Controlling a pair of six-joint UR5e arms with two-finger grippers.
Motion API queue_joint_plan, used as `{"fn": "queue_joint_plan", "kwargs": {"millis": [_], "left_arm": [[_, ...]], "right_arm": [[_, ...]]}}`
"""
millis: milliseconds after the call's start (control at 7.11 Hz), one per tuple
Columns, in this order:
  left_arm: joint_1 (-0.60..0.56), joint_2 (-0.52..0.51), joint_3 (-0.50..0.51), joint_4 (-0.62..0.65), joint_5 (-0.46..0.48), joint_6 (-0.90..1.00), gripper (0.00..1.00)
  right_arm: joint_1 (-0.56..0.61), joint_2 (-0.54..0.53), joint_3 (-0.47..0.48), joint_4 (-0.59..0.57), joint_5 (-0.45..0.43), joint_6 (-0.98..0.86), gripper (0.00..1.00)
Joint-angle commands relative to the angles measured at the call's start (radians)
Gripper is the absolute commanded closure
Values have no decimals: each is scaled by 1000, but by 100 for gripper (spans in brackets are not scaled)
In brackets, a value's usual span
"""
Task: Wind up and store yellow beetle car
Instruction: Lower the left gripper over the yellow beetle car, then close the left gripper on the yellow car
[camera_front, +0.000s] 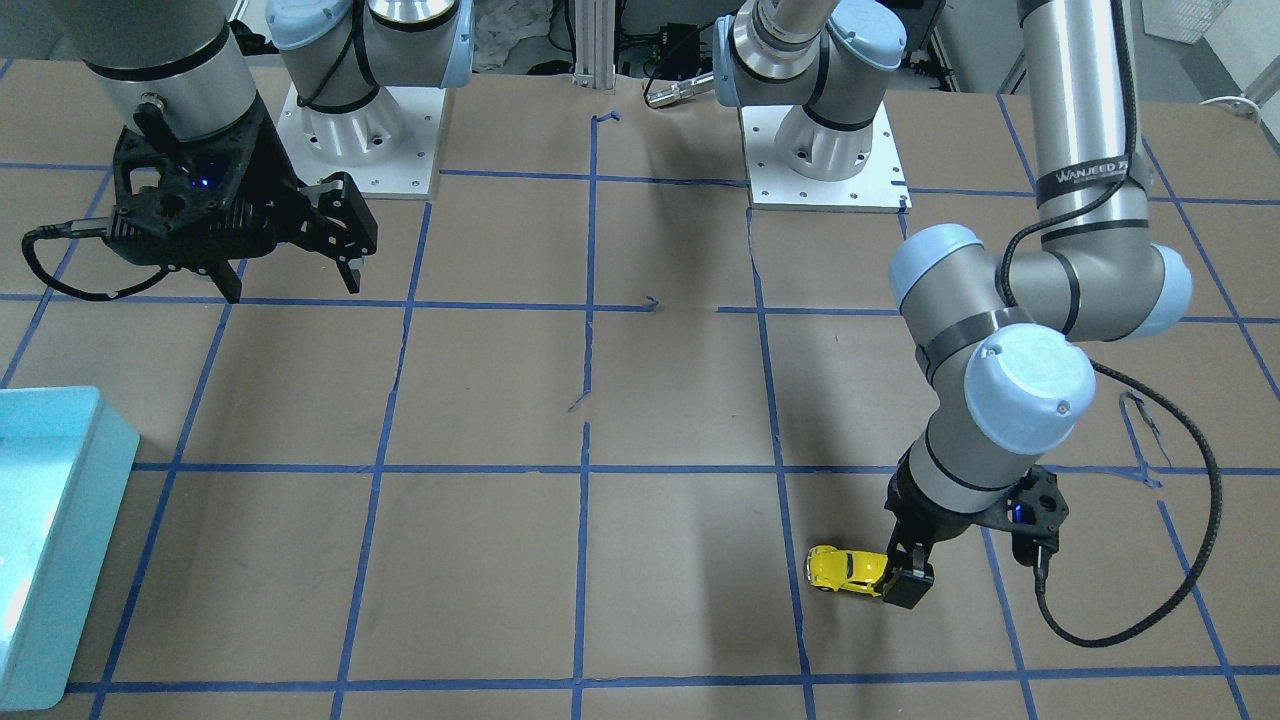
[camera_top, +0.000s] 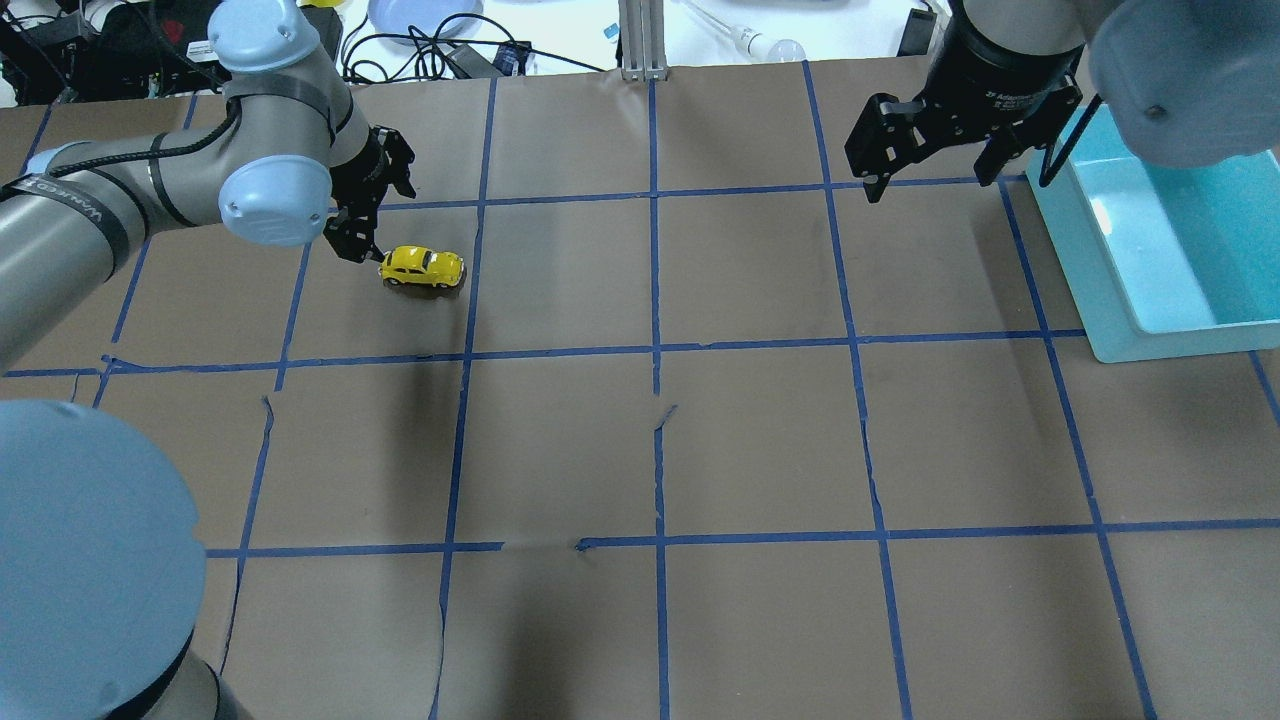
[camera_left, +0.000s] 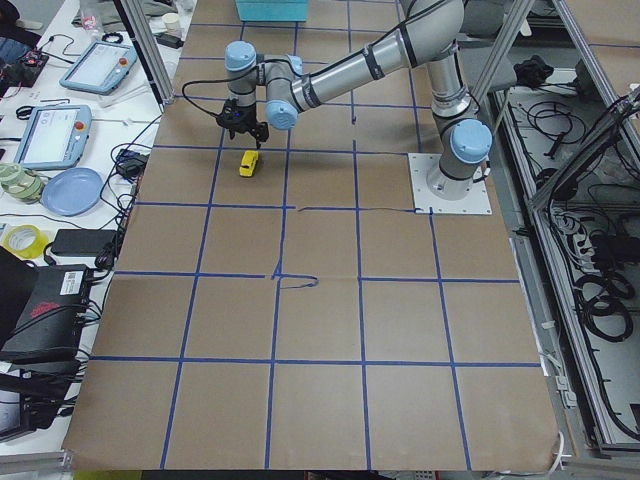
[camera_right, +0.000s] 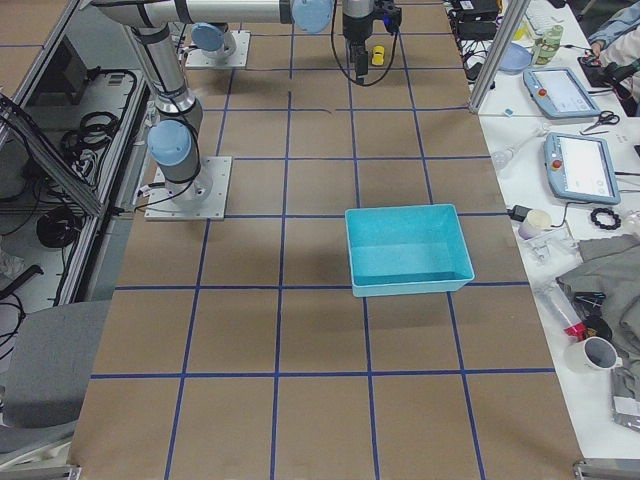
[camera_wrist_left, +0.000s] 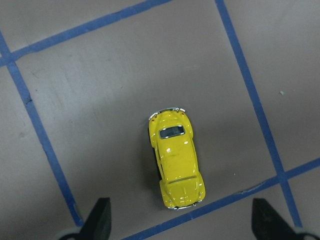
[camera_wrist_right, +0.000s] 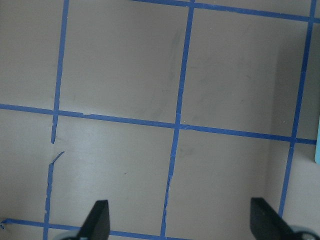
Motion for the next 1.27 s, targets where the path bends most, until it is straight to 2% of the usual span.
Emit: {"fn": "queue_joint_plan", "kwargs": {"millis": [0, 422, 562, 703, 984, 1125], "left_arm": [[0, -74, 0, 44, -1, -65, 0], [0, -99, -1, 43, 1, -108, 0], [0, -102, -1, 41, -1, -123, 7], [0, -105, -1, 38, 1, -154, 41], [2, -105, 0, 37, 2, -156, 90], [2, -105, 3, 35, -1, -157, 100]], "right_arm": [[1, 0, 0, 0, 0, 0, 0], [1, 0, 0, 0, -3, 0, 0], [1, 0, 0, 0, -1, 0, 0], [1, 0, 0, 0, 0, 0, 0], [1, 0, 0, 0, 2, 0, 0], [1, 0, 0, 0, 2, 0, 0]]}}
